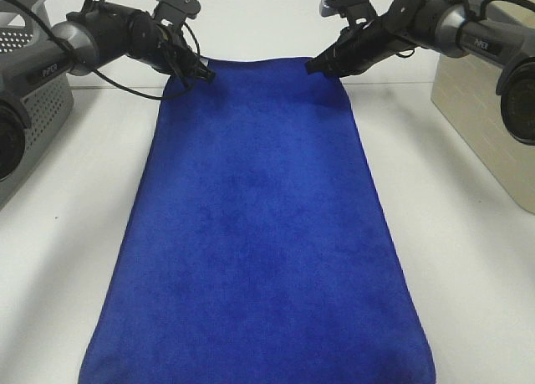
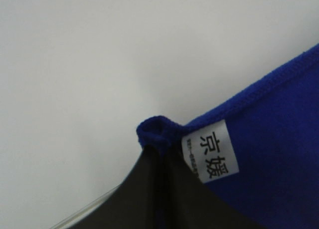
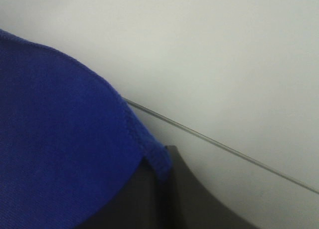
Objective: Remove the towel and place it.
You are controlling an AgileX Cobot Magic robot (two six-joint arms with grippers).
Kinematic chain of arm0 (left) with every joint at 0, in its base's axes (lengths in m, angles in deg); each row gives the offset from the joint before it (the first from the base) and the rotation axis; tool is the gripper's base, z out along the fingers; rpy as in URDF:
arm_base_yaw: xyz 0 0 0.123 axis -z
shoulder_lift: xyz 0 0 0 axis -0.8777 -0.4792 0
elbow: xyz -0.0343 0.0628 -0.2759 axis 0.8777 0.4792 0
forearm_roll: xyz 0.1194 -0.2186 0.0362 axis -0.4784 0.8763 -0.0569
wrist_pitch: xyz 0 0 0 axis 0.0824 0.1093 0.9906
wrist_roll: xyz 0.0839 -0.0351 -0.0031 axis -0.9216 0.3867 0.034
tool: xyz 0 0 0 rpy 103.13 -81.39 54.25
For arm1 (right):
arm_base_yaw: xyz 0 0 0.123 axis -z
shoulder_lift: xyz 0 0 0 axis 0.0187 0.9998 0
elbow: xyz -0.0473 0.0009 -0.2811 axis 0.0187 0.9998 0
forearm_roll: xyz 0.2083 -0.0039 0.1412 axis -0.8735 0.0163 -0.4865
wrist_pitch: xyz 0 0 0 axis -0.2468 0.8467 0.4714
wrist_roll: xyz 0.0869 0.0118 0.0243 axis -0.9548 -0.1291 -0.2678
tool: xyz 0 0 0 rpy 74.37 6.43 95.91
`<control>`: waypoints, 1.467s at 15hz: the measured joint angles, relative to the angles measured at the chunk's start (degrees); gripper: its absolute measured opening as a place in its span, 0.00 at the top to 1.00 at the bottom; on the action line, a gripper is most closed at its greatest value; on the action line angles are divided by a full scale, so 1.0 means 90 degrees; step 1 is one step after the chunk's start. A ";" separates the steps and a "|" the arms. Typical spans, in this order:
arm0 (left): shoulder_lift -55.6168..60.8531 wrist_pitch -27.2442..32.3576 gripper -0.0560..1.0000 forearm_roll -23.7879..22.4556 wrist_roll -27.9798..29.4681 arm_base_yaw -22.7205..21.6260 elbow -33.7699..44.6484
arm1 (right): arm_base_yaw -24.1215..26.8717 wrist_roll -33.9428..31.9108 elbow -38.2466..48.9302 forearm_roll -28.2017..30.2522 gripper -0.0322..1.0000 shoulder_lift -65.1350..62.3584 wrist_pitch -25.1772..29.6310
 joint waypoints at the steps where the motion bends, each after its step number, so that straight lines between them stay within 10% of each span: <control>1: 0.0000 -0.0025 0.89 -0.0006 0.0000 0.0000 0.0000 | 0.0000 0.0000 0.0000 -0.0064 0.94 0.0000 0.0000; 8: 0.0000 0.0178 0.39 -0.0051 0.0987 -0.0382 0.0000 | 0.0083 -0.0006 0.0000 0.0045 0.32 0.0000 0.0815; 13: 0.0000 0.0681 0.35 -0.0051 0.1248 -0.0433 0.0000 | 0.0140 0.0000 0.0000 0.0216 0.27 -0.0127 0.1210; 19: 0.0166 0.1381 0.35 0.0000 0.1273 -0.0414 0.0000 | 0.0146 0.0006 0.0000 0.0134 0.27 -0.0153 -0.0560; 22: 0.0248 0.1732 0.35 0.0057 0.1273 -0.0414 0.0000 | 0.0146 0.0045 0.0000 0.0197 0.27 -0.0178 -0.0038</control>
